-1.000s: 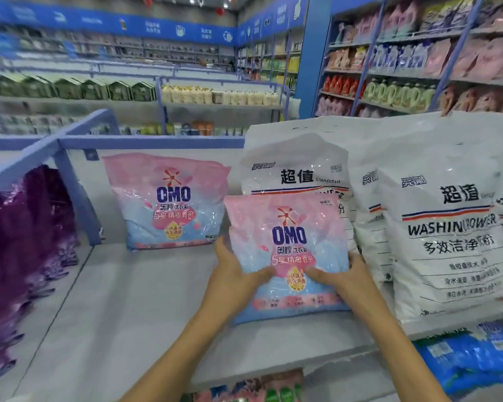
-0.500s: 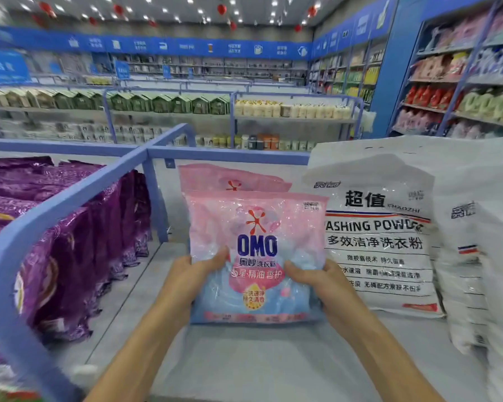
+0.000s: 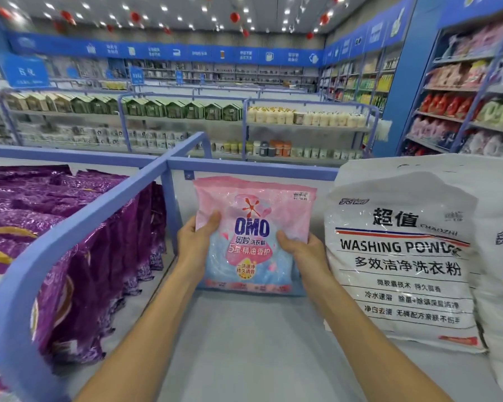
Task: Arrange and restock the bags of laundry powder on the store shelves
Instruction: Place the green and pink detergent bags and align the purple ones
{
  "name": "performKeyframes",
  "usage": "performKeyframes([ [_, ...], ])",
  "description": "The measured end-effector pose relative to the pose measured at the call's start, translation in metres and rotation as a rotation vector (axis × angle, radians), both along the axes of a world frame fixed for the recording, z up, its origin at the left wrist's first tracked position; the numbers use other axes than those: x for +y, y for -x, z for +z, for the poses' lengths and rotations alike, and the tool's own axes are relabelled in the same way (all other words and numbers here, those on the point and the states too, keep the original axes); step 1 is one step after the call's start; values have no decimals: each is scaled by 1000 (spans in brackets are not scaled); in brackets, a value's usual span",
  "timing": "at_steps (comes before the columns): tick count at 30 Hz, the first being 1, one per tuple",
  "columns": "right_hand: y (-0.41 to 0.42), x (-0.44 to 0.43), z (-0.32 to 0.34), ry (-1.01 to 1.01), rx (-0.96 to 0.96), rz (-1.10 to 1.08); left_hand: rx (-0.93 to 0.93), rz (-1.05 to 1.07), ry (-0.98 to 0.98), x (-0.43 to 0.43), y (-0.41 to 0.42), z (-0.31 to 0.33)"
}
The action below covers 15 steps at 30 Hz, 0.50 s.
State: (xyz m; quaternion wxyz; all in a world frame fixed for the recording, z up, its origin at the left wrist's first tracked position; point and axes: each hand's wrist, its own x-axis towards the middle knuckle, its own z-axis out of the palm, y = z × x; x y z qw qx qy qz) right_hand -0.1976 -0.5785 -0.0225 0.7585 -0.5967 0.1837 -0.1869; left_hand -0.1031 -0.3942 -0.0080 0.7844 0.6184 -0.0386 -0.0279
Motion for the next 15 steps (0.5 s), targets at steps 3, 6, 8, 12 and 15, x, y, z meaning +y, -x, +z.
performKeyframes([
  [3, 1, 2, -4, 30, 49, -9, -9, 26, -16, -1, -1, -5],
  [6, 11, 7, -8, 128, 67, -77, -69, 67, -54, 5, 3, -10],
  [8, 26, 8, -19, 268, 109, -107, -61, 52, -88, 14, 14, -15],
  [12, 51, 15, -44, 498, 206, -76, -15, -72, -363, 36, 36, -46],
  [15, 53, 23, -46, 578, 202, -94, -149, -50, -559, 42, 45, -62],
])
